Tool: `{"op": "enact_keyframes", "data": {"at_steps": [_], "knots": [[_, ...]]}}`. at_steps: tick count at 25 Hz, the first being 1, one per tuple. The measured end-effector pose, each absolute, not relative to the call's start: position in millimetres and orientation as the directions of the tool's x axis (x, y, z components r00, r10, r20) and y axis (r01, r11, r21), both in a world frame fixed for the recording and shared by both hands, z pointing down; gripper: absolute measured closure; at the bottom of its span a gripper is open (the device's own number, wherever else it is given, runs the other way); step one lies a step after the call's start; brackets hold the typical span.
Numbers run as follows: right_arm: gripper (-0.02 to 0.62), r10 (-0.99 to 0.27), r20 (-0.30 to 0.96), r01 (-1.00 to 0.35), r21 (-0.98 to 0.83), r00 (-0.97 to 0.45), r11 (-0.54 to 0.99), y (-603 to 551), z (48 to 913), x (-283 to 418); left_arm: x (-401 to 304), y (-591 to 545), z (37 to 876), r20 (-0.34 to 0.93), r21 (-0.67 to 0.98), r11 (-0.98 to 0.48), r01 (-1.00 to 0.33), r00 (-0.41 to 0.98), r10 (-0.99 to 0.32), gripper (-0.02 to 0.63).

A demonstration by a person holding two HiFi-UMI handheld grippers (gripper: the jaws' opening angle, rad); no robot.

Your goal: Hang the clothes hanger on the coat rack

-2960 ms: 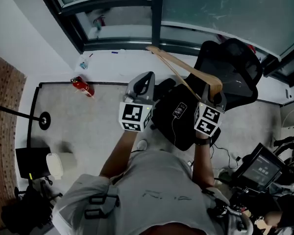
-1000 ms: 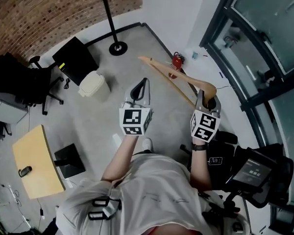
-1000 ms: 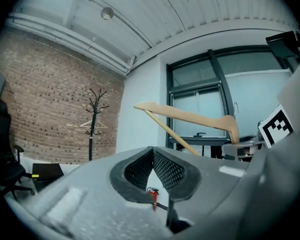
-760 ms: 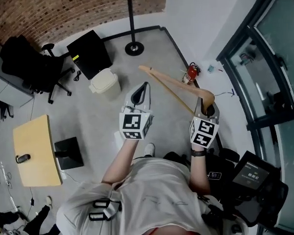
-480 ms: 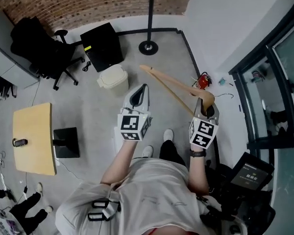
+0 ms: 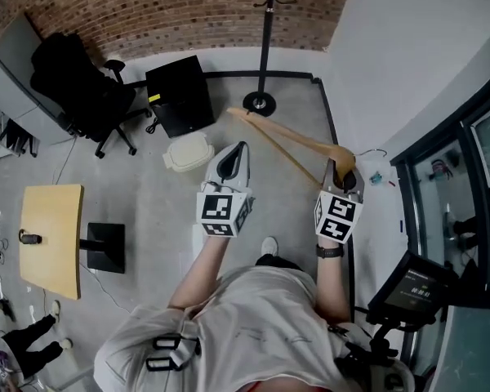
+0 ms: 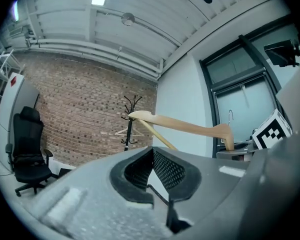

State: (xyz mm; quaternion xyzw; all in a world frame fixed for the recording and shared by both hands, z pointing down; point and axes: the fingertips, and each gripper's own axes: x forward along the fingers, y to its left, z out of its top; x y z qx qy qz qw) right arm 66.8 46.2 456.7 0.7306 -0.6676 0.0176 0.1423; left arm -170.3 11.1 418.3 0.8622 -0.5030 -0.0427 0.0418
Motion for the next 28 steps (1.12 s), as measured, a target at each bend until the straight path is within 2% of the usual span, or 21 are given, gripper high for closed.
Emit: {"op": "enact_keyframes", "data": {"at_steps": [9, 17, 23, 28], "knots": [[0.499, -0.973, 0.224, -0.99, 0.138, 0.05, -0.019, -32.3, 457.9, 145.9, -82.8, -55.8, 414.8, -0.005, 0.07, -0.47, -0.88, 0.471, -0.882, 0.604], [0.499, -0.951, 0.309, -1.0, -0.004, -0.029, 0.03, -120.8, 507.8, 152.2, -70.4, -137.2, 447.4, 0.072, 0.068, -0.441, -0.895, 0.445, -0.892, 0.604], [0.497, -0.957, 0.291, -0.998, 0.055, -0.001, 0.018, -136.3, 501.1, 151.9, -67.5, -155.5, 454.2, 0.05, 0.096, -0.449, -0.889, 0.454, -0.889, 0.604], [0.499, -0.962, 0.274, -0.996, 0.078, -0.017, 0.04, -238.5, 486.7, 152.3, -66.5, -254.2, 448.8, 0.033, 0.103, -0.445, -0.89, 0.45, -0.892, 0.604]]}}
